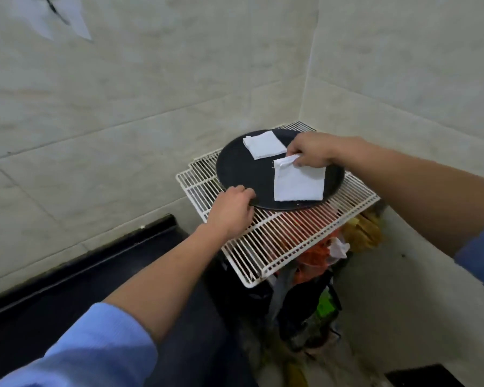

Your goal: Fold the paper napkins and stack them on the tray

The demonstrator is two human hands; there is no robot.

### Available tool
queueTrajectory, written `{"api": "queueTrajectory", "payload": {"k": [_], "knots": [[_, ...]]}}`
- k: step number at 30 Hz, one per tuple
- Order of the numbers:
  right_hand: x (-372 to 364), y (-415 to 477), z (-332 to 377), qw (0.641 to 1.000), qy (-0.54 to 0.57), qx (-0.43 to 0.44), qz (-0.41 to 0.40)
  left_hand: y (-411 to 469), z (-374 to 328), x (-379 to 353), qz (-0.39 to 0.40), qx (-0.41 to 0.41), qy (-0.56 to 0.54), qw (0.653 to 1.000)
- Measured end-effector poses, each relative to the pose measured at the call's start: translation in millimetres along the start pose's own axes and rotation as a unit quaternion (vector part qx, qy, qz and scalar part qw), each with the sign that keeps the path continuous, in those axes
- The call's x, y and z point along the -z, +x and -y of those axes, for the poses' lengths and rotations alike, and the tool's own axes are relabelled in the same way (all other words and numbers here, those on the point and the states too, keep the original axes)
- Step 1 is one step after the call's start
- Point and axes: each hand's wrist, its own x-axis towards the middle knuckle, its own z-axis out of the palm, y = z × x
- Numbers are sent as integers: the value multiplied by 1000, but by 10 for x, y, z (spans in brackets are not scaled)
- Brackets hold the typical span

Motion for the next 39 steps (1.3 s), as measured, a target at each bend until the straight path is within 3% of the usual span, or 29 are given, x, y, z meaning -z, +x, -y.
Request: {"api": "queueTrajectory", "payload": {"k": [10, 16, 21, 28, 33, 39], "knots": [[-428, 1288, -492, 994, 10, 88, 67, 544, -52, -306, 17, 126, 46, 991], [-596, 1429, -485, 993, -58, 98, -20, 541, -69, -384, -12, 145, 45, 988], [-460, 1390, -231, 980, -45, 126, -150, 336, 39, -248, -74, 170, 54, 981], [-462, 969, 1210, 941, 14, 292, -170, -914, 456, 224, -73, 336, 83, 935], [-801, 326, 2549, 918, 3, 381, -113, -2456, 570, 545, -49, 458, 108, 881], [-1301, -702, 4075, 880, -24, 469, -77, -4453, 459, 908, -42, 542, 141, 827]]}}
